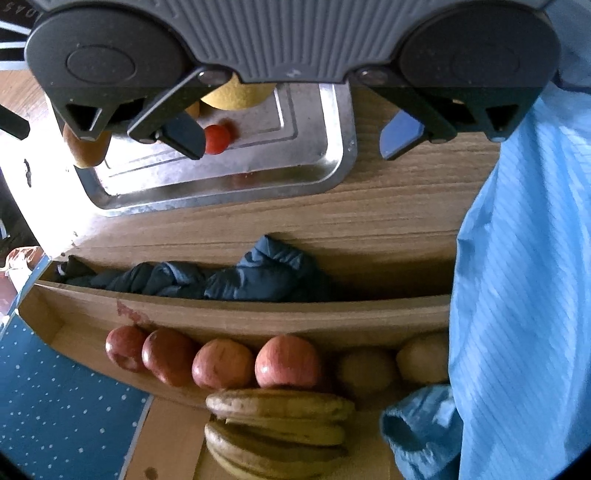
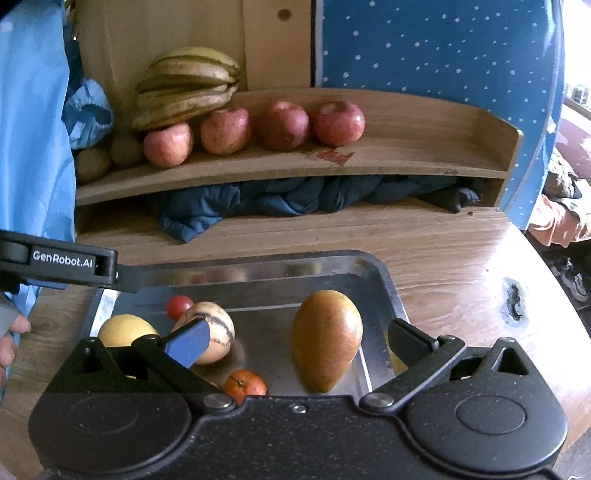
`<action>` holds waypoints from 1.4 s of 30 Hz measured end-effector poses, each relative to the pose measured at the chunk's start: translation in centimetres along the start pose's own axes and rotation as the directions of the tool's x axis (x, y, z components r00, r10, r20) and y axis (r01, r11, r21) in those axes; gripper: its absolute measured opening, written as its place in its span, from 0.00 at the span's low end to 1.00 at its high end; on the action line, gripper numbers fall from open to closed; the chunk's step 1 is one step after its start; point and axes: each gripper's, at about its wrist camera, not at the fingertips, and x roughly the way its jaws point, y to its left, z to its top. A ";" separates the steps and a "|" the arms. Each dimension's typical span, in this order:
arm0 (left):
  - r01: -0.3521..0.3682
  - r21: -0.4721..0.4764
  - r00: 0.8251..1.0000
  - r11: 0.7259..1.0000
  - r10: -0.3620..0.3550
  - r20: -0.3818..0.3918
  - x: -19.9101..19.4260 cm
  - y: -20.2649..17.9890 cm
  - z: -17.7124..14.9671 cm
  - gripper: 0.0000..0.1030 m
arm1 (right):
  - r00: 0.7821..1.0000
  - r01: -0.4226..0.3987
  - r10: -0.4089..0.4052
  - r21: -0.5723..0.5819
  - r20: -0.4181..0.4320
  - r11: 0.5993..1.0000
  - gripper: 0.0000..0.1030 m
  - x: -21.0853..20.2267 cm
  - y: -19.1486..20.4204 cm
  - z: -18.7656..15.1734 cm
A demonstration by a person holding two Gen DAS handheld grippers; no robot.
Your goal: Organize fruits
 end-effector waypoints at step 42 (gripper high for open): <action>-0.062 -0.118 0.983 0.991 0.081 0.168 -8.0 -1.3 -7.2 1.00 | 0.990 -0.071 0.075 -0.040 0.122 0.997 0.99 -7.7 -3.3 -2.7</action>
